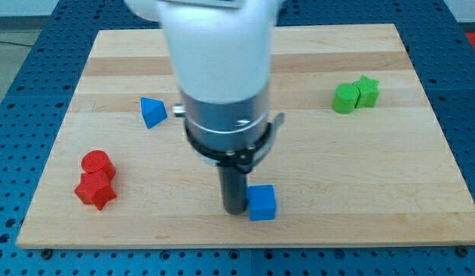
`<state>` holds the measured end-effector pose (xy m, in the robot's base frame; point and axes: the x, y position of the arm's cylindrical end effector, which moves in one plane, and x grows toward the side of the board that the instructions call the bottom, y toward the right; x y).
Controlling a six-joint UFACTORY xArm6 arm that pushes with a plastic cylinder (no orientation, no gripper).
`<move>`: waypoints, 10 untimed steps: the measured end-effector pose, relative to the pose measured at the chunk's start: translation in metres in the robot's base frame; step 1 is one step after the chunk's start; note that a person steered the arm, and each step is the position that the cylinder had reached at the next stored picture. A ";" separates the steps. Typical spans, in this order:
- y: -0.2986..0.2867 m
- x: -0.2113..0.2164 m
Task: Move blue triangle into the blue cube
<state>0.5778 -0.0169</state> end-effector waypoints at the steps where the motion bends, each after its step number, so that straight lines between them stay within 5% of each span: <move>1: -0.048 -0.064; 2: -0.083 -0.127; 4: -0.207 -0.134; 5: -0.209 -0.173; 6: -0.136 -0.163; 9: -0.109 -0.203; 10: -0.087 -0.175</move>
<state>0.4024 -0.1043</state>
